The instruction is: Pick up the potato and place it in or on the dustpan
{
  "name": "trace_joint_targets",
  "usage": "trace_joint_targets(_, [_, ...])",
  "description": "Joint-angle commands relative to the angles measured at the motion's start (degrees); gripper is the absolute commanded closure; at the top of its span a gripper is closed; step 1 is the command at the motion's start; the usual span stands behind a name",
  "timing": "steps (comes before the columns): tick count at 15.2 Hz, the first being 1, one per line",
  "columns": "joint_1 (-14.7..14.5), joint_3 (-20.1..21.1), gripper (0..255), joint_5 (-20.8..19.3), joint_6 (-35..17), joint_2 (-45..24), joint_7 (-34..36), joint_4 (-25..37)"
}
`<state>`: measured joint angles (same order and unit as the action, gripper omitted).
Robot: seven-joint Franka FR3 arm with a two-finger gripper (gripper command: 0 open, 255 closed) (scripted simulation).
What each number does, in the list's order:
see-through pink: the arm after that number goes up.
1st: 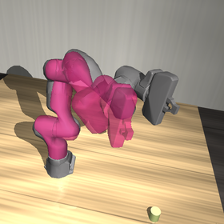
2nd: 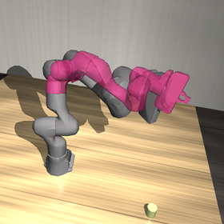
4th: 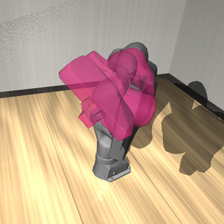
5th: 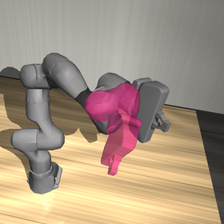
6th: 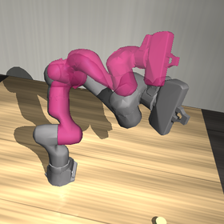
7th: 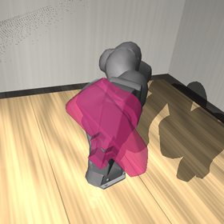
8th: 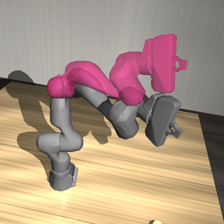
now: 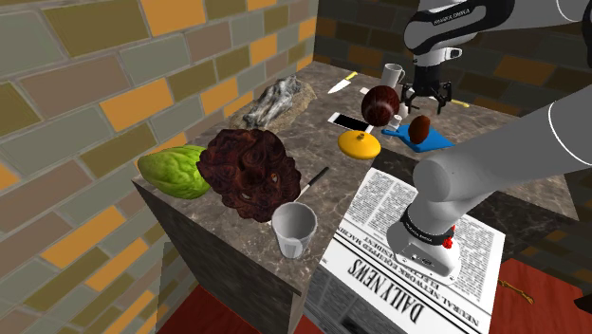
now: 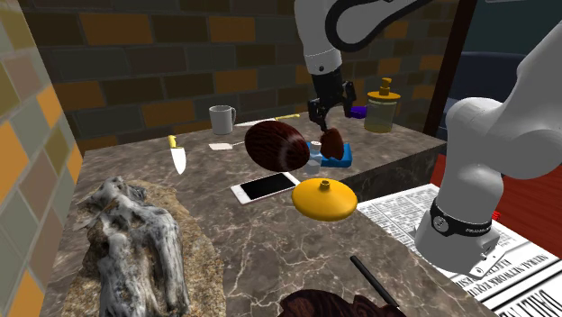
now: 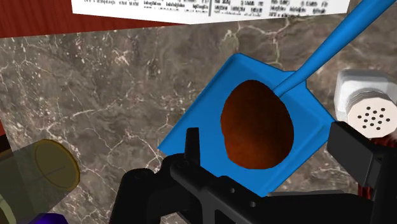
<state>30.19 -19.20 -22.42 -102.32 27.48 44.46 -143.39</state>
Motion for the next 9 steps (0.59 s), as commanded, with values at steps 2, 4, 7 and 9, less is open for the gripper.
trace_joint_targets(2, [0.00,0.00,0,0.00,0.00,0.00,0.00,0.00])
trace_joint_targets(4, [-0.31,0.51,0,0.55,1.88,0.06,-0.12,1.77])
trace_joint_targets(7, [-1.09,1.83,0,1.96,6.94,-0.25,-0.46,7.03])
trace_joint_targets(9, [-1.09,1.84,0,1.96,6.94,-0.25,-0.46,7.03])
